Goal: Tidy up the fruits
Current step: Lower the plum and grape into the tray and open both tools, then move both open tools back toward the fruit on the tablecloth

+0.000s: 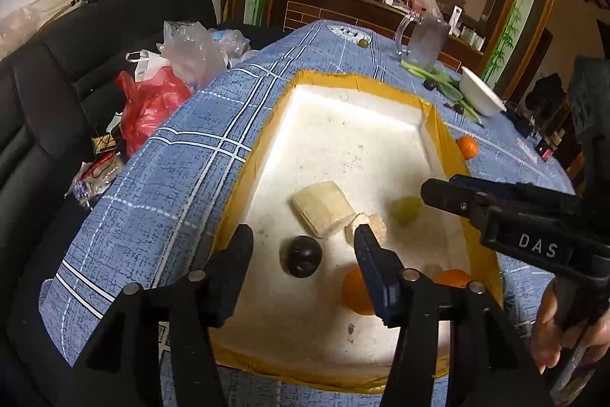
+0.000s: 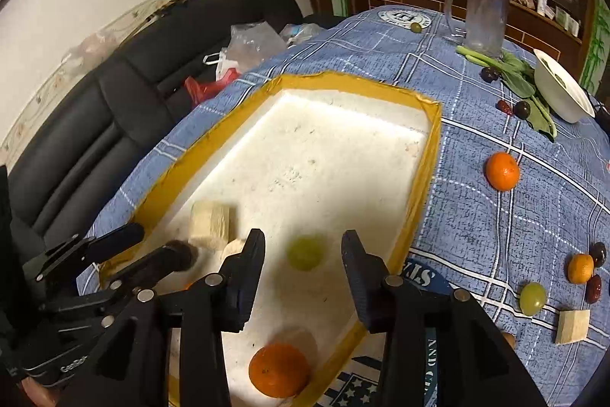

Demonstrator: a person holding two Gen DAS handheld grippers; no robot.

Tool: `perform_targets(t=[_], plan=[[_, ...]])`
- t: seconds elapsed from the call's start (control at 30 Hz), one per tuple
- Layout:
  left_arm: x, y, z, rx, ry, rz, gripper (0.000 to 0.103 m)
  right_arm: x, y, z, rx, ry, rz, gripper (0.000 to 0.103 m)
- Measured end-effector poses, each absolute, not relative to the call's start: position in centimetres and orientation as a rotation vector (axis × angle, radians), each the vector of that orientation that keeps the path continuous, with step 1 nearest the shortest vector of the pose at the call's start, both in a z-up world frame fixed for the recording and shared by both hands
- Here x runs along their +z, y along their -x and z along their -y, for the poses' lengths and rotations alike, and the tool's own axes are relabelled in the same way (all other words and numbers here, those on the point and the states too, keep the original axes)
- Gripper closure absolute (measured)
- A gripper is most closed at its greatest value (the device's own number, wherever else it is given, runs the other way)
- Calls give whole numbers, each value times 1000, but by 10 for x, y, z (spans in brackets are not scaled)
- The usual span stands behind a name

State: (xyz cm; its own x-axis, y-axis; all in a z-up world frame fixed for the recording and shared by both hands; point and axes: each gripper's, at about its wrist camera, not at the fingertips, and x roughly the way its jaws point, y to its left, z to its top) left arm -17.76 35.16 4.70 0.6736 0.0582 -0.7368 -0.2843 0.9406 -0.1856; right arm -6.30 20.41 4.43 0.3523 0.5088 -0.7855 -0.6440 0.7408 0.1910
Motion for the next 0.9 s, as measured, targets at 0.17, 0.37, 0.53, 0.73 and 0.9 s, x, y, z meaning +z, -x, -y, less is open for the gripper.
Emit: perform_targets(t=[0.17, 0.37, 0.53, 0.73, 0.9], plan=[[59, 186, -347, 186, 314, -780, 42, 63, 64, -175, 723, 95, -916, 57], [78, 194, -326, 131, 309, -740, 40, 88, 77, -103, 637, 20, -865, 53], [100, 200, -293, 42, 278, -711, 39, 96, 90, -35, 535, -32, -848, 52], [132, 216, -257, -46, 223, -657, 33, 126, 107, 40, 385, -37, -767, 52], [163, 223, -240, -118, 200, -605, 31, 180, 110, 89, 283, 4, -674, 52]])
